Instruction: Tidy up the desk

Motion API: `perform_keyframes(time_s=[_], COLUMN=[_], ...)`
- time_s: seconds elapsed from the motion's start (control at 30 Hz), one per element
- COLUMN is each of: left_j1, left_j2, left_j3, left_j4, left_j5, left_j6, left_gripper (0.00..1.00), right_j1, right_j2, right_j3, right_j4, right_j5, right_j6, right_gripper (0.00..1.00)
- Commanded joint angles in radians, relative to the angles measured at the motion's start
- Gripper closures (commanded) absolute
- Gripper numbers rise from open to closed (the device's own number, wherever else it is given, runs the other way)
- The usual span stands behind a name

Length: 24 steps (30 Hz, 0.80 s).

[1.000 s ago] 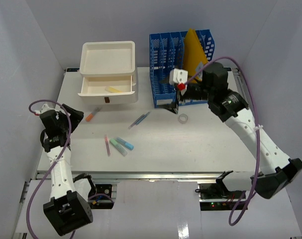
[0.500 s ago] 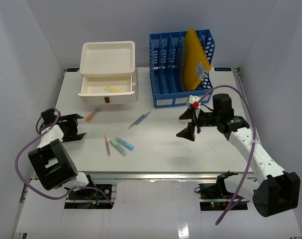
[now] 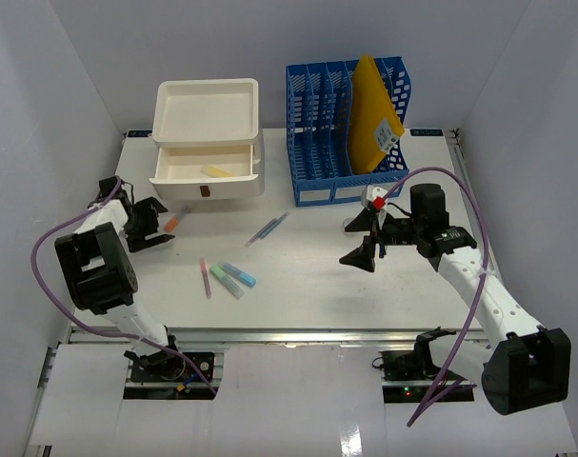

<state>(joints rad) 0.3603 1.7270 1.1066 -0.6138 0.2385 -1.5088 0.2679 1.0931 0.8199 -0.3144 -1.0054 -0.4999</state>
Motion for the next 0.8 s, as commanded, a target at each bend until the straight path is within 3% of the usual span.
perform_keyframes(time_s=[0.0,0.3,0.77], left_j1=[-0.054,-0.074,-0.078], left_j2=[0.038,0.131,0.197], left_j3=[0.135,0.226,0.254], left_j4=[-0.124,-0.241,-0.257], left_j5=[-0.064,-0.149,-0.158], left_j6=[-0.2,-0.303,-0.342], left_gripper=[0.12,0.17,0.25], right_j1=[-0.008,-0.016,-0.033], right_j2=[-0.002,-0.018,-0.021], right_j3=[-0.004,-0.01,-0.013], right_j4=[0.026,0.027,0.029], right_j5=[-0.019,-0.007,-0.017], right_j6=[-0.003,-0.01,-0.007], right_gripper=[0.02,0.02,0.02])
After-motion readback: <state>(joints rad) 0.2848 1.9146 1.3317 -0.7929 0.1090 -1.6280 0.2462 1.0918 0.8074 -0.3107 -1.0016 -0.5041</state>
